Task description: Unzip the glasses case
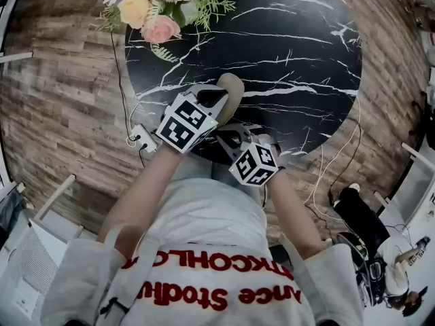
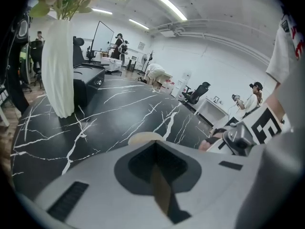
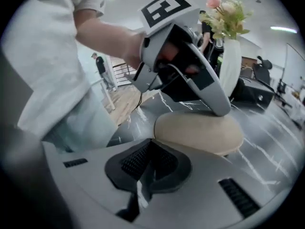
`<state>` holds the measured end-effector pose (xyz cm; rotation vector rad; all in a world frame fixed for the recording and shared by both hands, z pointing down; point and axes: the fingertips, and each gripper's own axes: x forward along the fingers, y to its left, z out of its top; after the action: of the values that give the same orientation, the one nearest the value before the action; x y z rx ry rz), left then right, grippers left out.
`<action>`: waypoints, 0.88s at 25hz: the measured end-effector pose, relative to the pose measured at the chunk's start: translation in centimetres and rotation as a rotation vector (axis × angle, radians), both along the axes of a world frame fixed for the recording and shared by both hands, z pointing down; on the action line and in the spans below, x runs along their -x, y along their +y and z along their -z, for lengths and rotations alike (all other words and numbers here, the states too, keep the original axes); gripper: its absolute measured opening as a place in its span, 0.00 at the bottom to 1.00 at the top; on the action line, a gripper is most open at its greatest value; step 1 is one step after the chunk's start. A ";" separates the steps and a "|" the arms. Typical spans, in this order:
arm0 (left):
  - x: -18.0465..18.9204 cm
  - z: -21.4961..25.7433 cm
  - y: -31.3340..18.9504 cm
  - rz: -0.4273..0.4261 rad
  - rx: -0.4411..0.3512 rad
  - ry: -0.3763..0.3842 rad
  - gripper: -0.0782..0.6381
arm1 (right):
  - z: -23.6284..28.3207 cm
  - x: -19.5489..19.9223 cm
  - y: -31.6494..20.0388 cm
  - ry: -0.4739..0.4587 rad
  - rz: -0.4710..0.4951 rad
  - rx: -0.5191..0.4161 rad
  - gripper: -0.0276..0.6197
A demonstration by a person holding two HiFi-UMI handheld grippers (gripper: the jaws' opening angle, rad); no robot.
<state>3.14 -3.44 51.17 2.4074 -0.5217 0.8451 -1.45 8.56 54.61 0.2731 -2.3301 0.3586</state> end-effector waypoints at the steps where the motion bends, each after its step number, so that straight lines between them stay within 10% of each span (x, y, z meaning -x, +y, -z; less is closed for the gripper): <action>1: -0.2 0.1 0.0 -0.005 -0.010 0.006 0.11 | 0.1 0.6 0.1 -0.023 -0.052 0.021 0.07; 10: 3.7 -0.6 -0.4 0.044 -0.018 -0.036 0.11 | -1.4 -5.7 -2.6 0.085 -0.405 0.043 0.11; 22: 4.2 -3.7 7.2 -0.062 0.266 -0.044 0.12 | -0.7 -7.4 -9.7 0.249 -0.277 -0.185 0.14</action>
<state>-1.10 3.78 54.90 2.1748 -0.3290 0.9331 5.92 -1.19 55.36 0.6958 -2.0826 0.2268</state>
